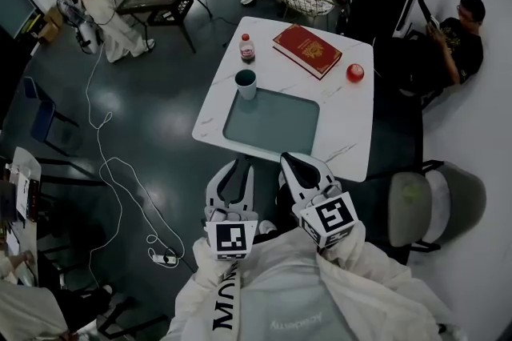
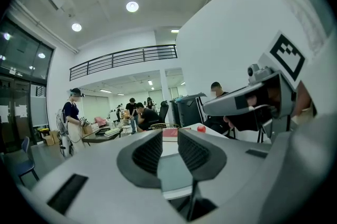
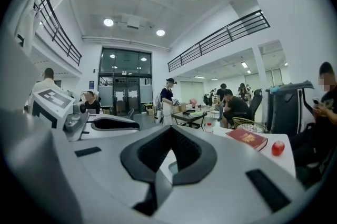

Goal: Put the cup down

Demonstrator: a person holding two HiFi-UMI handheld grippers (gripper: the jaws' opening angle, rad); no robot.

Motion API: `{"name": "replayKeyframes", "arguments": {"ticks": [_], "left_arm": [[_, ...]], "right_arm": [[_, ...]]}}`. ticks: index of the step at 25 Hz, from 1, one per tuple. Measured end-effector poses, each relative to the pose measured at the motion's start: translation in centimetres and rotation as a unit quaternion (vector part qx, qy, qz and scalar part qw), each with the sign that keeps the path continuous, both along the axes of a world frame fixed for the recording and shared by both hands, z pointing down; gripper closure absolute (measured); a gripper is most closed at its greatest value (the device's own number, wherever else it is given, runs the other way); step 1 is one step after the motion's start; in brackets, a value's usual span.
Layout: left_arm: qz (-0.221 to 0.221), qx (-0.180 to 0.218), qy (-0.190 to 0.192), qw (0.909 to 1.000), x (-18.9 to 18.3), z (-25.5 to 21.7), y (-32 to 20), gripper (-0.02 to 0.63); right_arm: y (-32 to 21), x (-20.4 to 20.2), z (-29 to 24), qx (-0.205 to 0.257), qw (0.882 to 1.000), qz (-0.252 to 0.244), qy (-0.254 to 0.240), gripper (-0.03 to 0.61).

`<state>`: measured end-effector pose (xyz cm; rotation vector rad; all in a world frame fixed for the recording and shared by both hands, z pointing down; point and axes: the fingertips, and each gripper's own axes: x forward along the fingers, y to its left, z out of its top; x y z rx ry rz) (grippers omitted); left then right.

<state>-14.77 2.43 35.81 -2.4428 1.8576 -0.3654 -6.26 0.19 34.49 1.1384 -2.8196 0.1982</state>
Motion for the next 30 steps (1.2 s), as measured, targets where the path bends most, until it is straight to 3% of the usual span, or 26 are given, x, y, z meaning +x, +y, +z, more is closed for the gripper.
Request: {"name": "replayKeyframes", "arguments": {"ticks": [11, 30], "left_arm": [[0.005, -0.003, 0.006, 1.0, 0.2, -0.6, 2.5, 0.603], [0.015, -0.055, 0.004, 0.9984, 1.8, 2.7, 0.1, 0.603]], "right_arm": [[2.1, 0.1, -0.2, -0.017, 1.0, 0.003, 0.012, 0.574], [-0.3, 1.4, 2.1, -0.055, 0.998, 0.002, 0.01, 0.574]]}}
